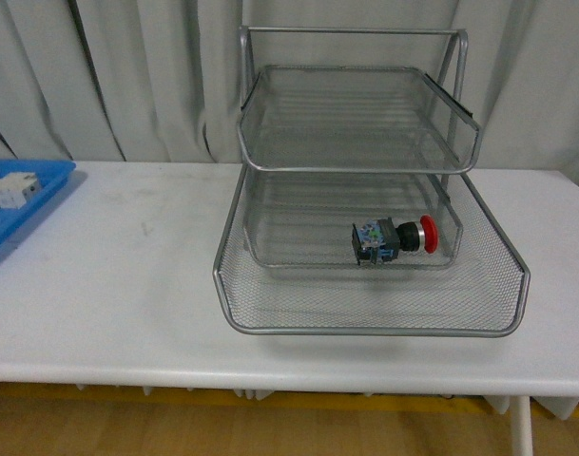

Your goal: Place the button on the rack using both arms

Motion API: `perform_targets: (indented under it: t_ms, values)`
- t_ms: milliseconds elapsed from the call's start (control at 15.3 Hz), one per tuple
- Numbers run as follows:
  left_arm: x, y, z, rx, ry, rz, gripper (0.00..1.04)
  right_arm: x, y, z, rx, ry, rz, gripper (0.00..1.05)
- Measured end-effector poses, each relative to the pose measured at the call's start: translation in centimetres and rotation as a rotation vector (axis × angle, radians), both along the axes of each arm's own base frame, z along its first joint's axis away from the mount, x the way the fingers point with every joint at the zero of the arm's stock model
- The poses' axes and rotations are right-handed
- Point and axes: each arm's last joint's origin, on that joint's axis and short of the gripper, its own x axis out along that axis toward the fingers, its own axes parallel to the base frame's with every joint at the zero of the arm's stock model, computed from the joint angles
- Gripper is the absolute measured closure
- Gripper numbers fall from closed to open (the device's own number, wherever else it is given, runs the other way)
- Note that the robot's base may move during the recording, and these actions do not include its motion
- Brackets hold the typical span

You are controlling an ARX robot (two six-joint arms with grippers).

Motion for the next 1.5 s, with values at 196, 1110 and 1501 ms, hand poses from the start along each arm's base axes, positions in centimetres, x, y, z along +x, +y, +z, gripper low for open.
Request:
perform_targets:
  t_ms: [196,1110,1501]
  values:
    - [0.0,0.0,0.0,0.0,0.0,0.0,0.38,1.2,0.1,1.3,-0.005,-0.063,0.115,0.06]
    - [0.0,0.0,0.0,0.0,0.0,0.0,0.07,17.3,9.3,-0.9,0.166,0.732,0.473,0.75]
    - [0.0,0.0,0.0,0.0,0.0,0.0,0.07,16.8,12.7,-4.8,0.072,0.88,0.581,1.03]
